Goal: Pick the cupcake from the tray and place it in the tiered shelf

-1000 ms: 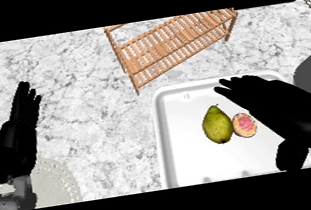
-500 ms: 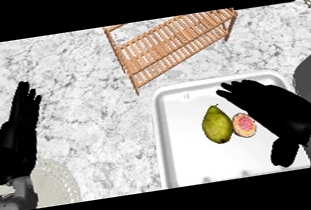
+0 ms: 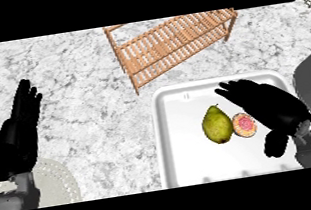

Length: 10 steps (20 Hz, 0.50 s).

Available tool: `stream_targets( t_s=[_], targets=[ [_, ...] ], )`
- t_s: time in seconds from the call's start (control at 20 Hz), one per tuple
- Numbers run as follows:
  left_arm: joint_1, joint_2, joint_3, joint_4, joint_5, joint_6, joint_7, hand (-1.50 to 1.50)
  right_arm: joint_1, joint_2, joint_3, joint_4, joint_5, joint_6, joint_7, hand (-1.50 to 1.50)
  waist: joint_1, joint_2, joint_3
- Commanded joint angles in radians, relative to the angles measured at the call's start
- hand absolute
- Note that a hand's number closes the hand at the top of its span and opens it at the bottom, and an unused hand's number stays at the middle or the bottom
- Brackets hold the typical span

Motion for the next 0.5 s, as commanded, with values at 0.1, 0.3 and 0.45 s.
stream_targets(
  t_s=[0.1, 0.3, 0.45],
  targets=[
    [-0.039, -0.032, 0.034, 0.055, -0.012, -0.045, -0.026, 0.00, 0.026, 0.045, -0.044, 0.027, 0.072, -0.002, -0.097, -1.50, -0.002, 0.000, 0.000],
    [-0.015, -0.042, 0.031, -0.027, -0.045, -0.037, 0.047, 0.00, 0.006, 0.088, -0.069, 0.093, 0.117, -0.005, -0.145, -1.50, -0.001, -0.001, 0.000],
    [0.051, -0.030, 0.052, -0.051, -0.035, -0.069, 0.001, 0.00, 0.087, 0.096, -0.036, 0.145, 0.180, -0.115, -0.191, -1.50, 0.000, -0.001, 0.000]
  ],
)
